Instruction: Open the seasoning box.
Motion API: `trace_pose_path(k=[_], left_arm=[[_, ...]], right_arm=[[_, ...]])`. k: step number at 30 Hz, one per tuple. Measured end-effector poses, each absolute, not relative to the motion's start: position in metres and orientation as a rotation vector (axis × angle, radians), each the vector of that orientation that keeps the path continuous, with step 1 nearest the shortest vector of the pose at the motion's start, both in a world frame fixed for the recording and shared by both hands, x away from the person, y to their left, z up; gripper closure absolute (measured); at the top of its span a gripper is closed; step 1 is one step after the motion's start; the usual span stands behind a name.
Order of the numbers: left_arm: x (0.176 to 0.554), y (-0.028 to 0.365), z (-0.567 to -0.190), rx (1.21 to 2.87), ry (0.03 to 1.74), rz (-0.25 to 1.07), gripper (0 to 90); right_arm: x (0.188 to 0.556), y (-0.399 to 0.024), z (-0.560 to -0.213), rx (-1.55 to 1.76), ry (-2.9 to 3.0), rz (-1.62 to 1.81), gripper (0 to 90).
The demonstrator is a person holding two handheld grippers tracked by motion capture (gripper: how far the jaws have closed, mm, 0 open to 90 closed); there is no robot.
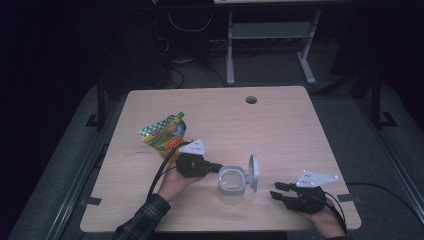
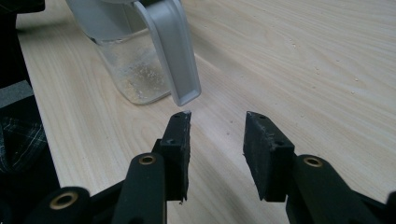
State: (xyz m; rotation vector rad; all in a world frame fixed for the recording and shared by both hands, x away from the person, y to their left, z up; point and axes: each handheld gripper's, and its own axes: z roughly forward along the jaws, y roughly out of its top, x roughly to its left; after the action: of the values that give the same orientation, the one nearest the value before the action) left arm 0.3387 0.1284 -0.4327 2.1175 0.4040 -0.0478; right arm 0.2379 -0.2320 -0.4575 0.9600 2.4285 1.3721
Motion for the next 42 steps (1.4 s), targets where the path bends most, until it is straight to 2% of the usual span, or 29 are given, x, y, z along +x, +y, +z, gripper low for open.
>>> trace_pose_path(k=[28,42], left_arm=[[0.302,0.130,-0.430,2.138,0.377,-0.075,90.0],[0.292,0.187,-0.414,2.101,0.507,0.038,89.6]], right_arm=[[0.238,-0.231,-0.457,0.964,2.430,1.369,60.0],[0.239,-0.233,-0.458,0.981,2.413,1.365,53.2]])
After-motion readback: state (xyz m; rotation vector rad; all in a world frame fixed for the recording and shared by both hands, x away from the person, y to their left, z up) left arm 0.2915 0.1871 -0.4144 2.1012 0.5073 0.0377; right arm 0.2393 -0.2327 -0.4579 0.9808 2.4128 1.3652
